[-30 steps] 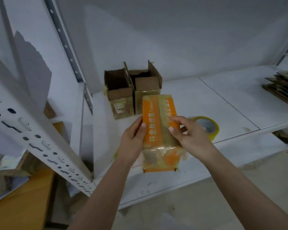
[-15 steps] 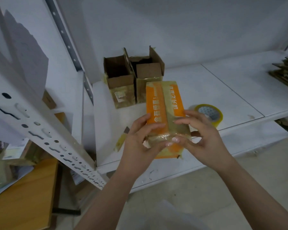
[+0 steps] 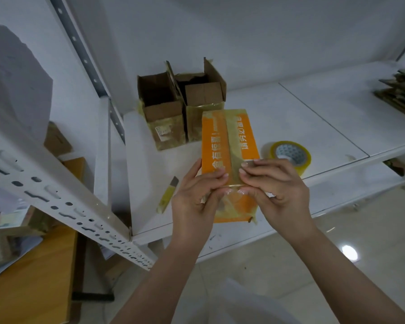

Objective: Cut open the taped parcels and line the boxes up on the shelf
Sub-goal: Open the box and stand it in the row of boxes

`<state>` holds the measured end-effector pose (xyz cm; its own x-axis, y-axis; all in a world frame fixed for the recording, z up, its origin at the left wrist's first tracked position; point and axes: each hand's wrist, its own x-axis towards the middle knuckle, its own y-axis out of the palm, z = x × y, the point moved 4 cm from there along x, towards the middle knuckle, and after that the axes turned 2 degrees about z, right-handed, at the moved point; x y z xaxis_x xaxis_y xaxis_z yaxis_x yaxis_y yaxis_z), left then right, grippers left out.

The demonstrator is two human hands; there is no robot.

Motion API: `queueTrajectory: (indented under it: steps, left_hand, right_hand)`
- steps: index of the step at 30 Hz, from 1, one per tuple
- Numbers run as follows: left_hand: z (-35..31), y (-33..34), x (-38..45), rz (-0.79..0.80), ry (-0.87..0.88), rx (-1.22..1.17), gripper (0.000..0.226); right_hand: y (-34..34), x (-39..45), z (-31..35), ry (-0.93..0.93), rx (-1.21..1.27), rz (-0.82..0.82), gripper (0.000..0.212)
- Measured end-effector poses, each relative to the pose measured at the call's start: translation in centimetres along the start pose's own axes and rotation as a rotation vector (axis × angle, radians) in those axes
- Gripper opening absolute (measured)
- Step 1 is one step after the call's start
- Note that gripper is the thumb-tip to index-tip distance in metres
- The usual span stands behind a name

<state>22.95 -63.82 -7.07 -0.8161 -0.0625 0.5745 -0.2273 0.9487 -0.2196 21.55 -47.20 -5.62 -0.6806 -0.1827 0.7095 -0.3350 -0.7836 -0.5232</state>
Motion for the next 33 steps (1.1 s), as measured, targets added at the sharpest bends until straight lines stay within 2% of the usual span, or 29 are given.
queueTrajectory:
  steps: [3,7,12,16,21,23,27,30,33]
  left_hand:
    - [-0.3,-0.3,1.2,0.019,-0.006,0.011,0.020]
    - [-0.9,-0.3,2.4,0.079,-0.009,0.069,0.029]
    - [-1.0,-0.7,3.6,-0.029,-0.007,0.082,0.019]
    - [-1.4,-0.7,4.6,-0.040,0.024,0.110,0.018]
    - [-0.9,-1.4,4.7,-0.015,-0.076,-0.038,0.030]
    - [-0.9,-1.4,4.6,-0.063,-0.083,-0.052,0.026]
    - [-1.2,-0.7,4.6,-0.151,-0.089,-0.036,0.023]
    - [-1.8,-0.5,4.9,-0.123,-0.112,-0.065,0.025]
    - [-2.3,-1.0,5.5,-0.039,-0.173,-0.186,0.042]
  right_hand:
    - [-0.1,1.1,0.1,0.010,0.029,-0.002,0.027]
    - [0.1,2.0,0.2,0.124,0.144,-0.004,0.031]
    - [0.0,2.4,-0.1,0.199,0.309,-0.024,0.022]
    - [0.1,2.8,0.0,0.230,0.336,-0.068,0.018]
    - [-0.5,3.4,-1.0,0.323,0.420,-0.110,0.014]
    - [-0.5,3.6,-1.1,0.332,0.442,-0.088,0.018]
    - [0.4,4.2,-0.8,0.422,0.404,-0.009,0.048]
    - [0.3,4.5,-0.8,0.515,0.449,-0.021,0.047]
    - [-0.6,4.8,-0.8,0.564,0.519,-0.040,0.045]
